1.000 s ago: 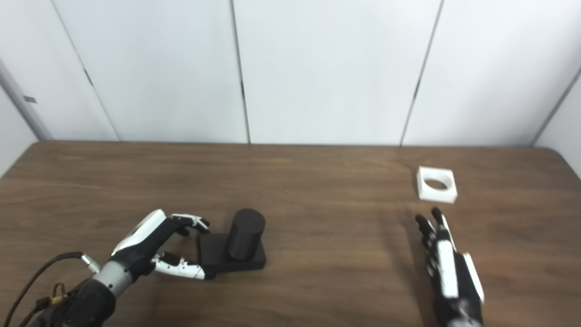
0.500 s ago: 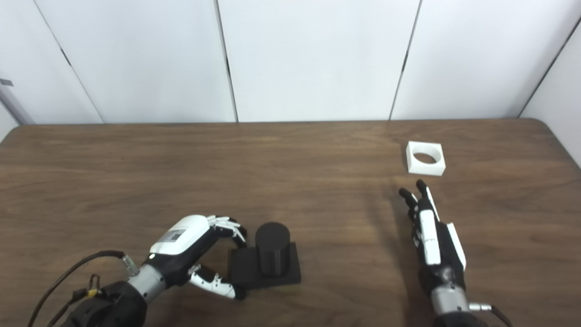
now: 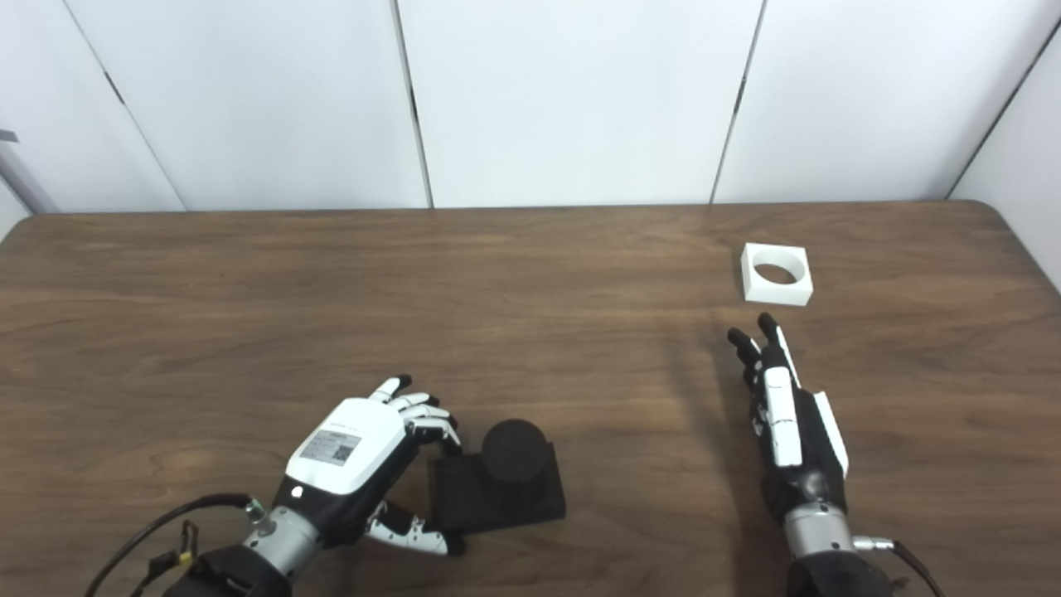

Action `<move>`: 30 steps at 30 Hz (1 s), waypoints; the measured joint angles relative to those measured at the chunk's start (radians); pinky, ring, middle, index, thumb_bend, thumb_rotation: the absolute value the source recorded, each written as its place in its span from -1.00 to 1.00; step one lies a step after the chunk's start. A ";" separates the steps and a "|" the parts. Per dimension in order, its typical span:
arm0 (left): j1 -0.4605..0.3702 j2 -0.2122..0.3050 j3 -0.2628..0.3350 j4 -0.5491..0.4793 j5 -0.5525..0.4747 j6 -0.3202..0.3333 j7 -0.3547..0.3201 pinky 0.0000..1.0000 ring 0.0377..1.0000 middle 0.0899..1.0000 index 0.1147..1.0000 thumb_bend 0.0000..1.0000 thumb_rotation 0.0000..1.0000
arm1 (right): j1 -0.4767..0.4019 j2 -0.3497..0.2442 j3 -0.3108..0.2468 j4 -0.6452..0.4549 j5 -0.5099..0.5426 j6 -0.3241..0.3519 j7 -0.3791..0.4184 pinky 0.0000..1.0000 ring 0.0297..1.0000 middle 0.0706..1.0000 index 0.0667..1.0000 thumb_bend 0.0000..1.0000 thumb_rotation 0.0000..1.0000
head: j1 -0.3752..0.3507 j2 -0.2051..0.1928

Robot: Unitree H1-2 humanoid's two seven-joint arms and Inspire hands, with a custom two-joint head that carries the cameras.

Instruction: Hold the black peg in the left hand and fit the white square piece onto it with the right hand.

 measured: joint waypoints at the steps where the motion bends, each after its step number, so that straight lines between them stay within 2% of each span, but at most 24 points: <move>1: 0.001 -0.003 0.000 -0.001 0.003 0.000 -0.005 0.97 0.74 0.52 -0.16 0.03 -0.89 | 0.000 0.000 0.000 0.000 0.000 0.000 0.000 1.00 0.93 0.81 1.00 0.05 1.00 | 0.000 0.000; 9: 0.014 -0.017 0.012 -0.004 0.010 -0.004 -0.013 0.93 0.74 0.53 -0.16 0.03 -0.90 | 0.000 0.000 0.002 -0.002 0.008 0.004 0.000 1.00 0.95 0.82 1.00 0.10 1.00 | -0.037 -0.011; 12: 0.020 -0.017 0.025 -0.002 -0.023 -0.005 -0.026 0.93 0.74 0.54 -0.16 0.03 -0.90 | 0.000 0.000 0.002 -0.002 0.009 0.004 0.000 1.00 0.95 0.84 1.00 0.11 1.00 | -0.083 -0.020; 21: -0.004 -0.008 0.053 0.014 -0.142 -0.023 -0.086 0.93 0.76 0.58 -0.15 0.02 -0.90 | 0.000 0.001 0.003 -0.012 0.011 0.020 -0.006 1.00 0.94 0.82 1.00 0.10 1.00 | -0.113 -0.035; 27: -0.021 0.008 0.058 0.024 -0.168 -0.039 -0.104 0.88 0.73 0.56 -0.15 0.03 -0.90 | 0.000 0.001 0.005 -0.012 0.006 0.019 -0.006 1.00 0.93 0.81 1.00 0.09 1.00 | -0.114 -0.035; 30: -0.028 0.008 0.059 0.031 -0.167 -0.045 -0.104 0.88 0.73 0.55 -0.15 0.03 -0.90 | 0.000 0.001 0.004 -0.012 0.007 0.019 -0.006 1.00 0.93 0.82 1.00 0.10 1.00 | -0.149 -0.055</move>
